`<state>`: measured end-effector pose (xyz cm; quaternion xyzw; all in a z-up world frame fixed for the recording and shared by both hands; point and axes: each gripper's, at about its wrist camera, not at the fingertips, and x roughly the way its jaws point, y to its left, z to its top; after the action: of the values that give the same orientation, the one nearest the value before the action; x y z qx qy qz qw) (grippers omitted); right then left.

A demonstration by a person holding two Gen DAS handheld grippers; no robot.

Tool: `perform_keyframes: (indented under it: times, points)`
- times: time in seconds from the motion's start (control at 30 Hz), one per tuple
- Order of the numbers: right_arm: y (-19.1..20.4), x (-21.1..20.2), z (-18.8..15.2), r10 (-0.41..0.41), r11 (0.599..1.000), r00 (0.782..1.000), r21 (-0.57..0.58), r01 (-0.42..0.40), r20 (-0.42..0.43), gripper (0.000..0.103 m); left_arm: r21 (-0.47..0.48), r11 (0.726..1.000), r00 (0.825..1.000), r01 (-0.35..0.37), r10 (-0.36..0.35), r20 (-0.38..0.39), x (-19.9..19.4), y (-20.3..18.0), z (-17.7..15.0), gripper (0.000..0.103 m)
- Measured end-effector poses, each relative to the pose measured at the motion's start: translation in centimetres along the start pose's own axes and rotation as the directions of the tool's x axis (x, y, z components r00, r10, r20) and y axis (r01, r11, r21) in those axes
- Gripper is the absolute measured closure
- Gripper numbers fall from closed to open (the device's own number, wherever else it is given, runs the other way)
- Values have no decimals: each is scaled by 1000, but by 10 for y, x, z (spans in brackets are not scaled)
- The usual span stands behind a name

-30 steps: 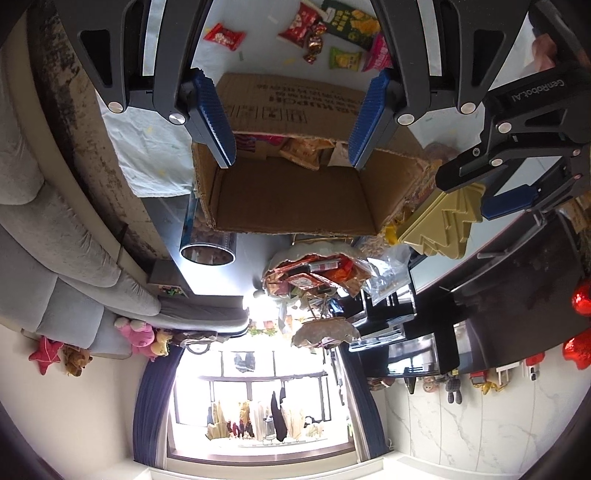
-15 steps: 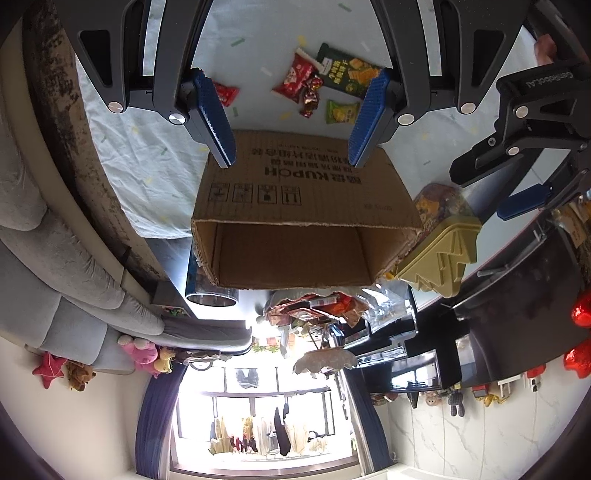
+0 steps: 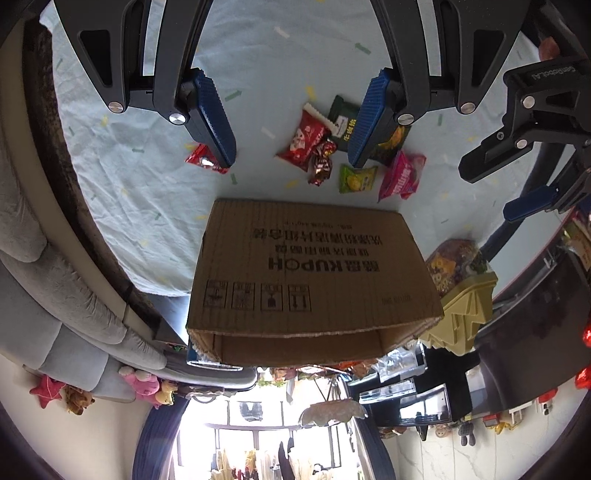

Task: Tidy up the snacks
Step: 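Withdraw both open tools from the box back toward the snacks, then grasp the red-pink packet with the left tool while the right tool grasps a red wrapped candy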

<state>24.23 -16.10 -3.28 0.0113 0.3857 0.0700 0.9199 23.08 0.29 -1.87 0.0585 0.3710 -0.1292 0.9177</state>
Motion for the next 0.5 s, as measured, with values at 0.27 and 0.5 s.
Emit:
perform_keyframes:
  times: [0.27,0.5]
  points:
    - [0,25,-14,14,1000,997,8,-13,-70,45,-23,1000,999,16,-17,-50,21,5,-16,17]
    - [-3,49,-20,25,999,993,39,-21,-118,53,-25,1000,998,14,-15,-67,34,6,-20,17]
